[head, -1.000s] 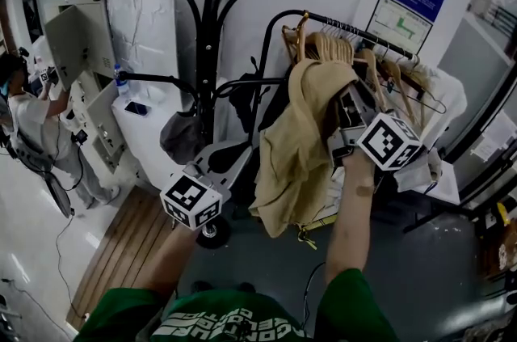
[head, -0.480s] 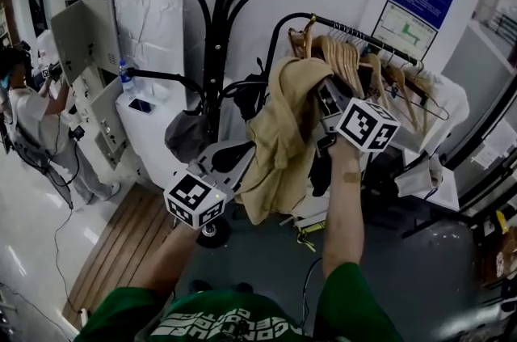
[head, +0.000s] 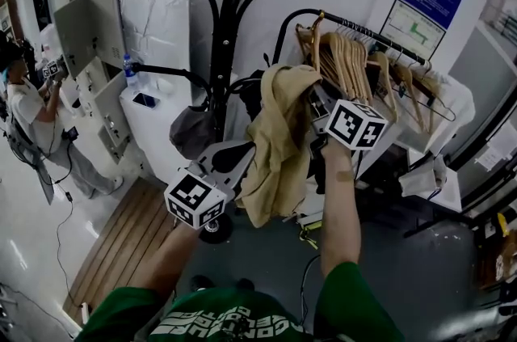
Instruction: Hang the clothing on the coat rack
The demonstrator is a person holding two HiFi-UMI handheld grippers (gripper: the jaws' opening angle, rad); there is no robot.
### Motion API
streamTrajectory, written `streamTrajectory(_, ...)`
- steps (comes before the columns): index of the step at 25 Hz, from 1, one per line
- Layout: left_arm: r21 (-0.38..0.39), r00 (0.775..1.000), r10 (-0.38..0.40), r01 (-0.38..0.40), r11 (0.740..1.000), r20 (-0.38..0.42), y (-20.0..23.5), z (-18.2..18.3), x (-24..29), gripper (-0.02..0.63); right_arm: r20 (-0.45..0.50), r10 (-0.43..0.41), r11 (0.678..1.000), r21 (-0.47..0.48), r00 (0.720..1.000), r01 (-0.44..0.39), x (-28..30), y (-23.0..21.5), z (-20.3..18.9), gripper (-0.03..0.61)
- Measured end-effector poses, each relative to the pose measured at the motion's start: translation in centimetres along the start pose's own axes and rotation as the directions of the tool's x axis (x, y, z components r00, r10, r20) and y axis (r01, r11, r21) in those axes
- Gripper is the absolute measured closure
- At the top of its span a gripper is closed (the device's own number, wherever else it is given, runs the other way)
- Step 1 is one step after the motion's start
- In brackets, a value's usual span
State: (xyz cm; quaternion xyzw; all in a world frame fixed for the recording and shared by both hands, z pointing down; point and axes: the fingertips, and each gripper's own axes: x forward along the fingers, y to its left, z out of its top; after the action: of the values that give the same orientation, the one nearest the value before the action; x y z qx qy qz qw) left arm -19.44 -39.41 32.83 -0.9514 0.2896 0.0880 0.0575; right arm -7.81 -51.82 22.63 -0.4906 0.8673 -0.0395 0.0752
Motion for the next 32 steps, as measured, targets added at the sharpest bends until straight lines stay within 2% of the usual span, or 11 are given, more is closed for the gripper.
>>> streamTrajectory(9, -0.013, 1.000, -0.002, 0.002, 1.000, -0.004, 0.1, -0.2, 0.0, 0.611, -0.010, 0.020, 0.999, -0.034, 1.000, -0.020, -0.8, 0.5, -2.4, 0.541)
streamTrajectory(19, -0.035, 0.999, -0.021, 0.020, 0.999, -0.024, -0.1, -1.6, 0.1, 0.611, 0.036, 0.056, 0.994, -0.100, 0.998, -0.052, -2.5, 1.4, -3.6, 0.541)
streamTrajectory(24, -0.039, 0.999, -0.030, 0.028, 0.999, -0.036, -0.1, -2.2, -0.4, 0.611, 0.051, 0.063, 0.994, -0.096, 0.997, -0.058, -3.5, 1.8, -3.7, 0.532)
streamTrajectory(28, -0.049, 0.999, -0.026, 0.024, 0.999, -0.031, 0.6, -2.3, -1.2, 0.611, 0.065, 0.071, 0.995, -0.080, 0.995, -0.066, -4.8, 2.2, -3.9, 0.494)
streamTrajectory(32, -0.060, 0.999, -0.044, 0.043, 0.997, -0.022, 0.4, -2.7, -1.8, 0.611, 0.083, 0.021, 0.998, -0.060, 0.996, -0.016, -7.2, 1.8, -4.6, 0.479)
